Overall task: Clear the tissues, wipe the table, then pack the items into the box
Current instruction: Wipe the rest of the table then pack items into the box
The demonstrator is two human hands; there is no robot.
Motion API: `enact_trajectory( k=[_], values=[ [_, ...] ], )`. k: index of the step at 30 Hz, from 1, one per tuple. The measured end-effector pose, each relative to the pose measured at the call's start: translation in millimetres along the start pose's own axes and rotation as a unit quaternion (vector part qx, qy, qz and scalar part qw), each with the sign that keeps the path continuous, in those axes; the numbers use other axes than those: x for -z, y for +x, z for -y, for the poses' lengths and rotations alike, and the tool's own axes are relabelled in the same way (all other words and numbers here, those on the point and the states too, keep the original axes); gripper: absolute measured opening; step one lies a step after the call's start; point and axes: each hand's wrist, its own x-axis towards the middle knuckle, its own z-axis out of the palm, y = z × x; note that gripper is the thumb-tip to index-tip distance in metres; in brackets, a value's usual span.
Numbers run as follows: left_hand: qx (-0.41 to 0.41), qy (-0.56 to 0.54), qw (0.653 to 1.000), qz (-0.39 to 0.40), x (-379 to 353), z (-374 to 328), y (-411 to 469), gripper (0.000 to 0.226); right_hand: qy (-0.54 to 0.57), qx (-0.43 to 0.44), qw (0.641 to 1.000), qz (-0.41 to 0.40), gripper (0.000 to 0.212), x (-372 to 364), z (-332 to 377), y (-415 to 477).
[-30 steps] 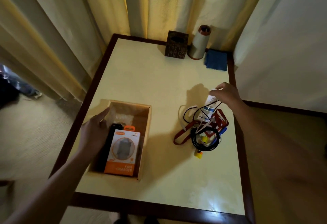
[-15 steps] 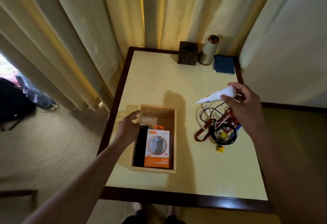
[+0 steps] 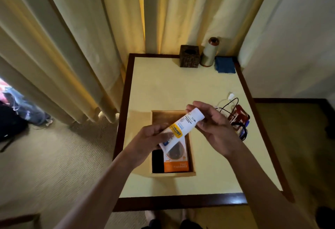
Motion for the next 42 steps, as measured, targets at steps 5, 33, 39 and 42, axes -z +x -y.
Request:
enact_trajectory(
  k=[5,33,39,42],
  values=[
    [-0.057,0.047,0.988,-0.139,-6,4,-15,0.021,-0.07,-0.034,0.995,-0.056,0.053,-29,-10,3],
    [0.049,0.202,0.952,-0.223,34,91,-11,0.059,-0.563,-0.042,0.826,-0.005,0.049,-53,-98,128],
    [0.042,0.202,0.954,-0.218,36,93,-11,0.06,-0.616,-0.043,0.785,0.05,0.038,-57,-103,129],
    [0.036,0.204,0.953,-0.221,35,93,-12,0.06,-0.625,-0.075,0.773,0.075,0.04,-56,-115,124]
  ],
)
